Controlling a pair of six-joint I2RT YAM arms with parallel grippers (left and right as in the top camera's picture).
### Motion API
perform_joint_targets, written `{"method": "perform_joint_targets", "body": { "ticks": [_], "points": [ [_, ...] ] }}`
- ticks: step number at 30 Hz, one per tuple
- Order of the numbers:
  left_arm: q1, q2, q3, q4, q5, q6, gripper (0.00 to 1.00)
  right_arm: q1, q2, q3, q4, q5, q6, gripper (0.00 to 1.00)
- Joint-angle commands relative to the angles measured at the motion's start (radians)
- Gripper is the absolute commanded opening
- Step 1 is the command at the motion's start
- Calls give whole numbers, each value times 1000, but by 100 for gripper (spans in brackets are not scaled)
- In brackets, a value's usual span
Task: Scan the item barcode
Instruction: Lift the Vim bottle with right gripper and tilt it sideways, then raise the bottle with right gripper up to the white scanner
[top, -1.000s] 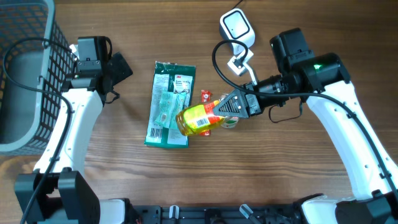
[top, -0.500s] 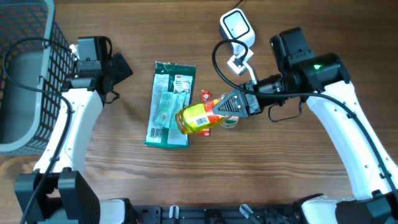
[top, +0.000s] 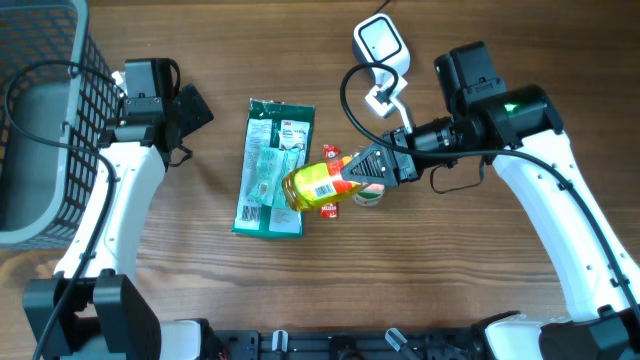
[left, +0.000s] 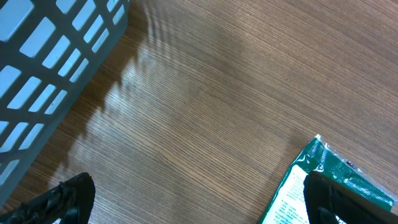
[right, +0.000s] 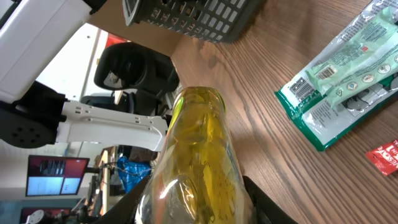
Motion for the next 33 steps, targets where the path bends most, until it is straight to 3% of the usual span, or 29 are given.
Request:
{"method": "perform_joint_targets", "body": {
  "ticks": [1, 11, 16, 21, 26, 33],
  "points": [
    [3, 1, 12, 0, 2, -17, 100, 0, 5, -2, 10, -28, 5, 5],
    [3, 1, 12, 0, 2, -17, 100, 0, 5, -2, 11, -18, 6, 5],
    [3, 1, 12, 0, 2, -17, 100, 5, 5, -2, 90, 100, 183, 4],
    [3, 1, 12, 0, 2, -17, 100, 5, 5, -2, 154, 114, 218, 4],
    [3, 1, 12, 0, 2, -17, 100, 5, 5, -2, 172, 427, 408, 4],
    [3, 1, 12, 0, 2, -17, 100, 5, 6, -2, 192, 610, 470, 4]
  ]
}}
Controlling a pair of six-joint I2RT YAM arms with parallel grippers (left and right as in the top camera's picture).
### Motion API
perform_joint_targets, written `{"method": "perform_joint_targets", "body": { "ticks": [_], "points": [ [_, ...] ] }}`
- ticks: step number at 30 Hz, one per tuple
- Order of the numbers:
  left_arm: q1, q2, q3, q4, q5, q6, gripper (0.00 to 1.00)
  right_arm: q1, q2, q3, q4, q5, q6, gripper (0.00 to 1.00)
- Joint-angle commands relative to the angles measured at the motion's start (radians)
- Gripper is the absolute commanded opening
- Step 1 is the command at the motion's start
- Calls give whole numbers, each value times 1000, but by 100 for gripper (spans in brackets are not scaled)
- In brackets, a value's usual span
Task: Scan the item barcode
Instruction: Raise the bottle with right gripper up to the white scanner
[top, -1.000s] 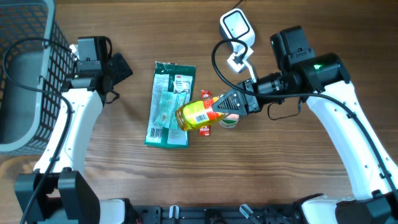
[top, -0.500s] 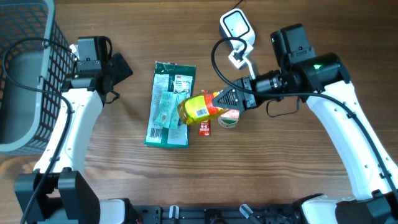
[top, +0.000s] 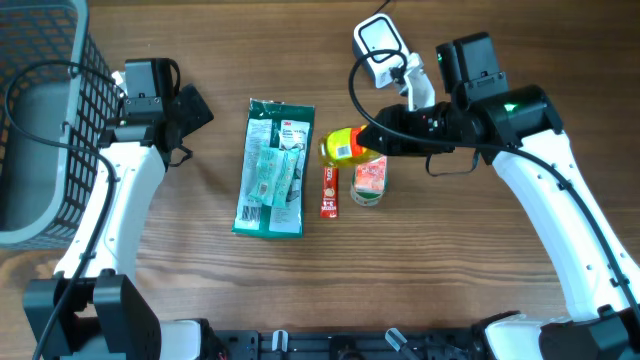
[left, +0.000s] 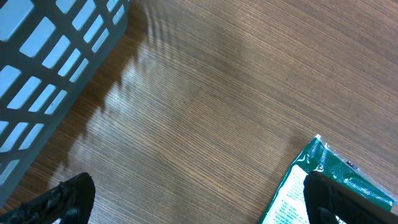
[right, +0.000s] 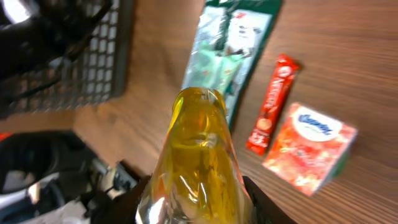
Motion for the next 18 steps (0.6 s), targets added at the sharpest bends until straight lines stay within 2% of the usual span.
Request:
{"method": "perform_joint_targets", "body": {
  "ticks": [1, 4, 7, 11, 18],
  "points": [
    [3, 1, 12, 0, 2, -17, 100, 4, 6, -2, 19, 114, 50, 4],
    [3, 1, 12, 0, 2, -17, 100, 4, 6, -2, 33, 185, 98, 4],
    [3, 1, 12, 0, 2, -17, 100, 4, 6, -2, 88, 185, 109, 4],
    [3, 1, 12, 0, 2, -17, 100, 4, 6, -2, 156, 209, 192, 4],
    [3, 1, 12, 0, 2, -17, 100, 4, 6, 0, 195, 297, 184, 4]
  ]
}}
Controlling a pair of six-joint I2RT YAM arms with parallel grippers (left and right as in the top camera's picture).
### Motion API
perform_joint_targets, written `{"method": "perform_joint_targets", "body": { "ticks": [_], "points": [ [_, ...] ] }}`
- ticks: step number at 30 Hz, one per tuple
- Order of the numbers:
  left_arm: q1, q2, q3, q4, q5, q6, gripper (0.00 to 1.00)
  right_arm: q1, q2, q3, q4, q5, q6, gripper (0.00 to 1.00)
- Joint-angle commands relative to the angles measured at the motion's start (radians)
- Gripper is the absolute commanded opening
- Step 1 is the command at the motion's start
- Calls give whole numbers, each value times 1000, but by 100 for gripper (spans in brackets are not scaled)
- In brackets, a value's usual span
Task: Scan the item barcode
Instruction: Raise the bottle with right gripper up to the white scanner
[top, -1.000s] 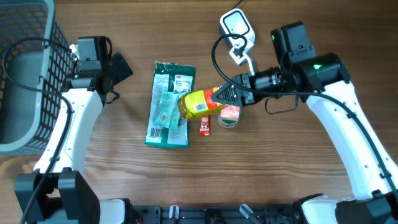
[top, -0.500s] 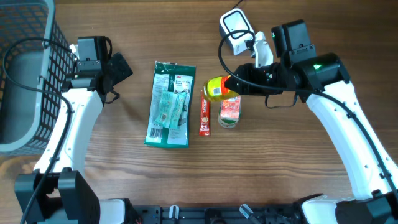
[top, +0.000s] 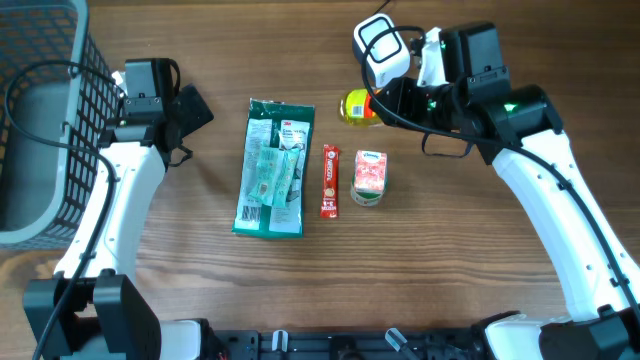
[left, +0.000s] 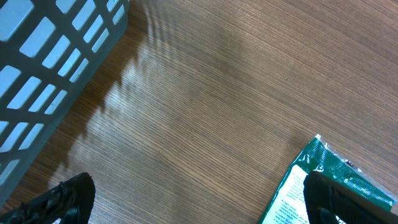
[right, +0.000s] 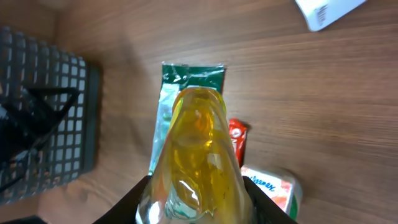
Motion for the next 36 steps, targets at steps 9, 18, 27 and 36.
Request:
{"method": "perform_joint_targets", "body": {
  "ticks": [9, 18, 27, 36],
  "points": [
    [3, 1, 12, 0, 2, -17, 100, -56, 62, 368, -225, 270, -220, 4],
    [3, 1, 12, 0, 2, -17, 100, -29, 163, 410, 27, 538, -509, 5],
    [3, 1, 12, 0, 2, -17, 100, 156, 470, 410, 296, 1148, -859, 4],
    [3, 1, 12, 0, 2, -17, 100, 218, 704, 410, 505, 1397, -949, 5]
  ]
}}
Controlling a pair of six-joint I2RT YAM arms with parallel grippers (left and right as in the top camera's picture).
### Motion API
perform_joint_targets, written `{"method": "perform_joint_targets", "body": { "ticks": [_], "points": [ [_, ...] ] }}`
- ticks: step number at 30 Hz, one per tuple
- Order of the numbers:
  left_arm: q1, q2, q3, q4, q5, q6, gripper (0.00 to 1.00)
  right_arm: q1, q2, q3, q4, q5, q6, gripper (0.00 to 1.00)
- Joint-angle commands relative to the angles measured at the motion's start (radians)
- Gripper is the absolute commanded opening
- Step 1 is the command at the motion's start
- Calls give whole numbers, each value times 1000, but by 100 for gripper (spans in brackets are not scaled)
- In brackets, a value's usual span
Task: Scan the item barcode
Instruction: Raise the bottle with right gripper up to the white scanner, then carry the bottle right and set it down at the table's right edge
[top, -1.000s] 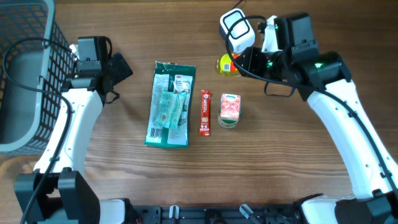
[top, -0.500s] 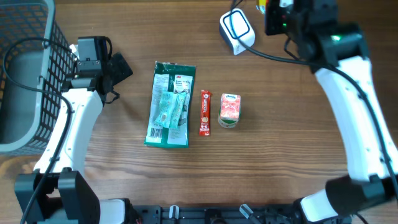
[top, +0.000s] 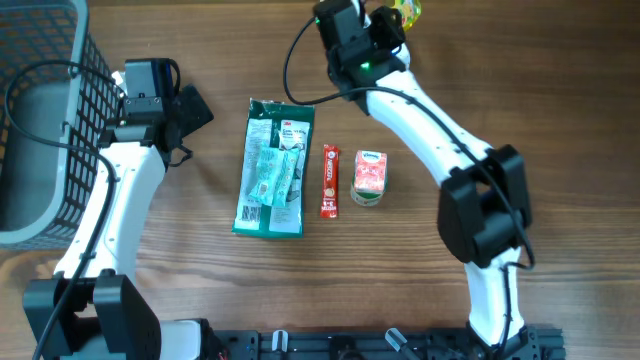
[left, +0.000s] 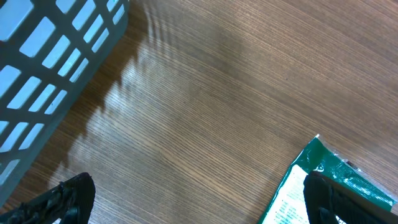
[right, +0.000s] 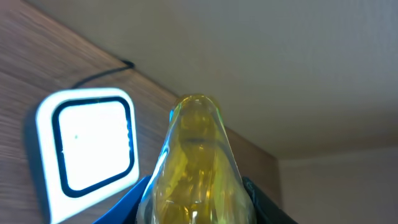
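Observation:
A yellow bottle (right: 196, 155) sits between the blue fingers (right: 140, 194) of my right gripper (right: 196, 202), which is shut on it. Just left of the bottle in the right wrist view lies the white scanner (right: 87, 144), its lit square face toward the camera. Overhead, the bottle (top: 406, 11) and right gripper (top: 392, 18) are at the table's far edge, and the arm hides the scanner. My left gripper (top: 195, 107) hangs open at the left, holding nothing, with its black fingertips (left: 68, 198) wide apart.
A green packet (top: 272, 165), a red sachet (top: 329, 181) and an orange tissue pack (top: 369, 177) lie in a row mid-table. A dark wire basket (top: 40, 110) stands at the far left. The scanner's cable (right: 106, 70) runs along the table's far edge.
My right gripper, still holding the bottle, has moved from beside the scanner to the table's far edge. The scanner's face now shows left of the bottle. The left arm has not moved.
My right gripper first held the yellow bottle low over the red sachet. Then it held the bottle higher and nearer the scanner, then right beside the scanner. Now the bottle is at the far edge next to the scanner's face. The left gripper stayed open and still.

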Motion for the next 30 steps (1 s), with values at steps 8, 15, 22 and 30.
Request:
{"method": "perform_joint_targets", "body": {
  "ticks": [8, 15, 22, 30],
  "points": [
    [3, 0, 12, 0, 2, -17, 100, 42, 89, 21, 51, 122, -29, 4],
    [3, 0, 12, 0, 2, -17, 100, 48, 109, 6, 59, 122, -29, 4],
    [3, 0, 12, 0, 2, -17, 100, 48, 107, 6, 56, 146, -27, 4],
    [3, 0, 12, 0, 2, -17, 100, 44, -180, 6, -59, 171, 88, 4]
  ]
}}
